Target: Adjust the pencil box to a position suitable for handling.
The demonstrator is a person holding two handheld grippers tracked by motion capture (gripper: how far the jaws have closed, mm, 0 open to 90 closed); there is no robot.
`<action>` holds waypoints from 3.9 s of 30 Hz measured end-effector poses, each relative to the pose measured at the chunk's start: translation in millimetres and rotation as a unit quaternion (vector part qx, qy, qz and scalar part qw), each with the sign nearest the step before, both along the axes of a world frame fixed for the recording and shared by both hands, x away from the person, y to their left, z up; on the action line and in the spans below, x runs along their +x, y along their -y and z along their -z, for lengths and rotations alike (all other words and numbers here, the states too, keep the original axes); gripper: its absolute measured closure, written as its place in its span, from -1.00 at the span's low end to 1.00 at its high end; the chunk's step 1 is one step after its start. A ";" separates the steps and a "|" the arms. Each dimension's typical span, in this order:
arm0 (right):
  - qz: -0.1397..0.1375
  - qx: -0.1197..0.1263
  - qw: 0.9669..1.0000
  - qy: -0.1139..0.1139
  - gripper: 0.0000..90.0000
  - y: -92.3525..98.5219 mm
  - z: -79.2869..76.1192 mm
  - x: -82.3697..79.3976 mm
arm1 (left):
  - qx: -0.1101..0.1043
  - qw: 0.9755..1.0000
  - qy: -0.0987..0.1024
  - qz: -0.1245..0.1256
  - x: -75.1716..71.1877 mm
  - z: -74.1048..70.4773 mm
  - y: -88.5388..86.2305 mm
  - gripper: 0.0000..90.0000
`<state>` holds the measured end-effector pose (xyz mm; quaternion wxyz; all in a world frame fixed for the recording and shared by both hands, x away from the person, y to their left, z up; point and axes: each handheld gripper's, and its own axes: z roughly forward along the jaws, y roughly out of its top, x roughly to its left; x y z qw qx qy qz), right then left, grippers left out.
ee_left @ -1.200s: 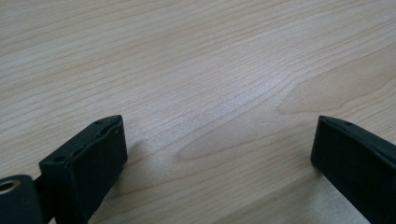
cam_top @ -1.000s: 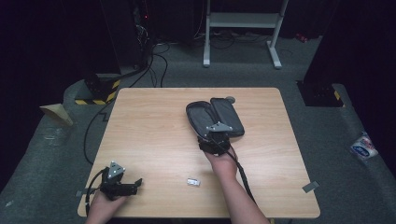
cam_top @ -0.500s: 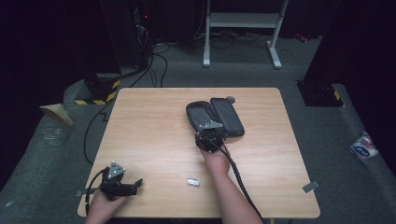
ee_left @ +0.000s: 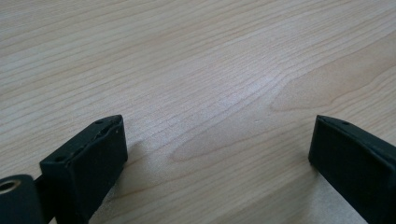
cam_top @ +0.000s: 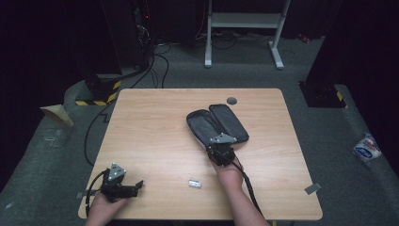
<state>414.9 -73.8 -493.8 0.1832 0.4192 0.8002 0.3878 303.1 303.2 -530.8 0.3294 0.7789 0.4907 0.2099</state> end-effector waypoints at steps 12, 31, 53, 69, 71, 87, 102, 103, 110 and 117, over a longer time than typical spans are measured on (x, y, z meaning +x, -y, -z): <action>0.002 0.017 1.000 0.016 0.62 34.5 4.5 -39.1 | -0.002 1.000 0.003 -0.001 -1.7 -0.3 -1.5 -0.83; 0.075 0.046 0.995 0.051 0.18 82.4 -21.9 -59.5 | -0.003 1.000 0.005 0.001 -1.9 -0.3 -1.9 -0.80; 0.176 0.020 0.984 -0.037 0.39 130.1 7.1 -10.5 | -0.005 1.000 0.005 0.000 -2.7 -0.4 -2.5 -0.78; 0.162 0.045 0.984 -0.056 0.48 128.9 7.6 -26.6 | -0.004 1.000 0.006 -0.001 -2.8 -0.4 -2.4 -0.77; 0.159 0.041 0.985 -0.052 0.49 127.5 8.2 -25.2 | -0.005 1.000 0.006 -0.001 -2.8 -0.4 -2.4 -0.77; 0.128 0.039 0.989 -0.066 0.60 87.9 12.5 5.6 | -0.006 1.000 0.006 -0.001 -4.1 -0.5 -2.5 -0.75; 0.104 0.020 0.992 -0.068 0.53 55.7 6.4 25.8 | -0.003 1.000 0.008 0.007 -3.6 -0.5 -3.0 -0.75; 0.104 0.024 0.992 -0.067 0.52 57.5 5.5 24.3 | -0.004 1.000 0.008 0.007 -3.6 -0.5 -2.9 -0.75; 0.093 0.032 0.994 -0.056 0.53 63.0 -0.3 8.2 | -0.005 1.000 0.006 0.008 -3.8 -0.5 -2.6 -0.75; 0.081 0.026 0.995 -0.056 0.69 70.5 -1.8 -0.9 | -0.003 1.000 0.007 0.008 -3.5 -0.5 -2.6 -0.75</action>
